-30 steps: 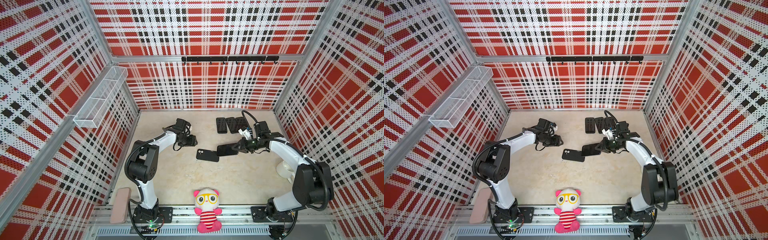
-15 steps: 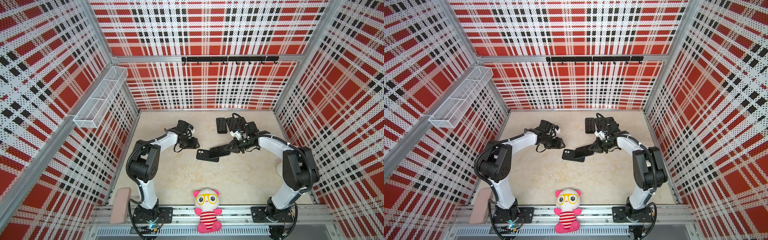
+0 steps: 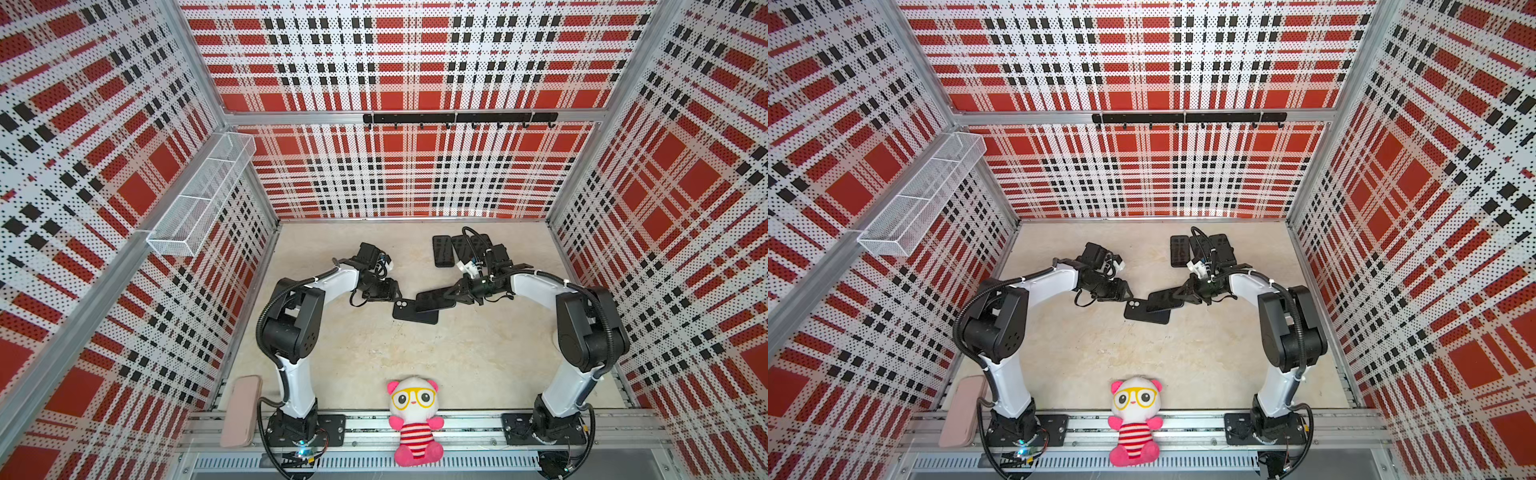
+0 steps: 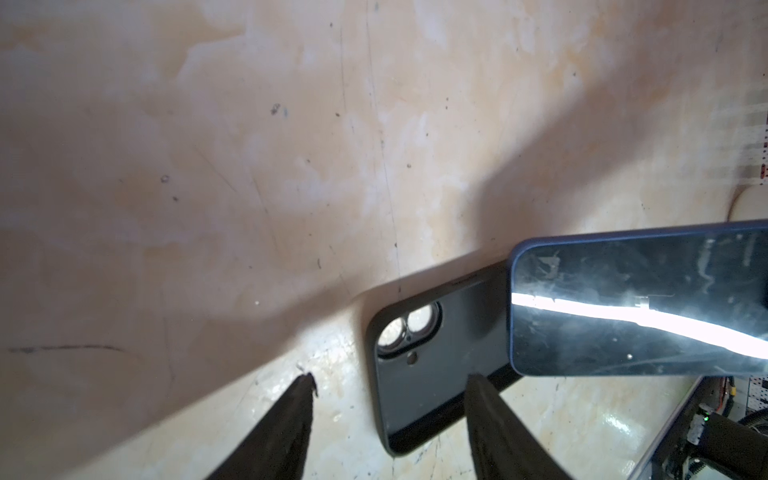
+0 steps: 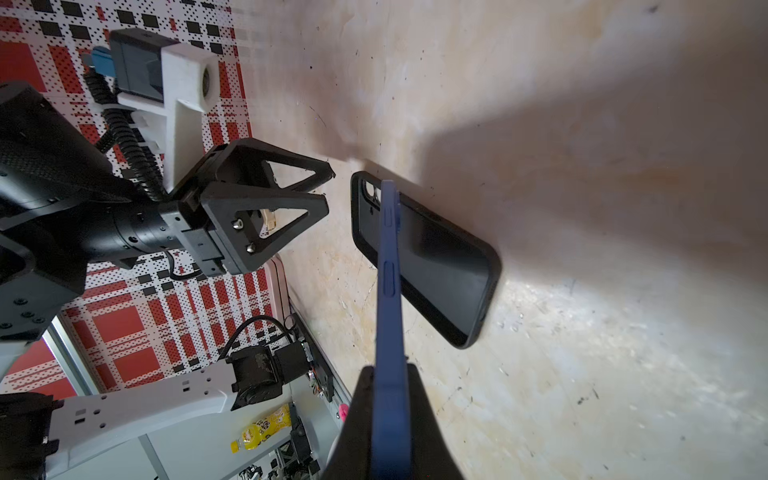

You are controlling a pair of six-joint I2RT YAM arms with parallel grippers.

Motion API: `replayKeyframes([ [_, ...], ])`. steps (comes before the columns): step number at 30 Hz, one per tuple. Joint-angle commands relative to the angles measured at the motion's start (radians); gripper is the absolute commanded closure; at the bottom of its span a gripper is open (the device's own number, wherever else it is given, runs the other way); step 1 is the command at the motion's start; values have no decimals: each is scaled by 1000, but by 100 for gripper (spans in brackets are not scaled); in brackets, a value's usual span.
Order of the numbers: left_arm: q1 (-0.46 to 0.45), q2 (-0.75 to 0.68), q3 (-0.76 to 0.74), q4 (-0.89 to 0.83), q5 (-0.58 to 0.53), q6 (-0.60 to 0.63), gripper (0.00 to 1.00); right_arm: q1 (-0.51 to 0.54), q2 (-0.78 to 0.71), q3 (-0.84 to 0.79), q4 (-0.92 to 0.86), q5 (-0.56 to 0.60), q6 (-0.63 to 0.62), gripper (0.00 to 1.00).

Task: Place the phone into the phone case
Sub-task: 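Lower the left gripper onto the case rim while right lowers the phone over it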

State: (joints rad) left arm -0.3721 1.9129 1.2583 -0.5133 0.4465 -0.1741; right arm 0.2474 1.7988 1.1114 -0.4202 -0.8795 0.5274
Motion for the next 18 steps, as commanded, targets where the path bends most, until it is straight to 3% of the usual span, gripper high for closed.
replayKeyframes([
  [1, -5, 21, 1, -14, 30, 13, 39, 16, 28, -7, 49, -46, 10, 100],
  [18, -22, 42, 1, -10, 65, 6, 46, 36, 72, -24, 1, 0, -40, 100],
])
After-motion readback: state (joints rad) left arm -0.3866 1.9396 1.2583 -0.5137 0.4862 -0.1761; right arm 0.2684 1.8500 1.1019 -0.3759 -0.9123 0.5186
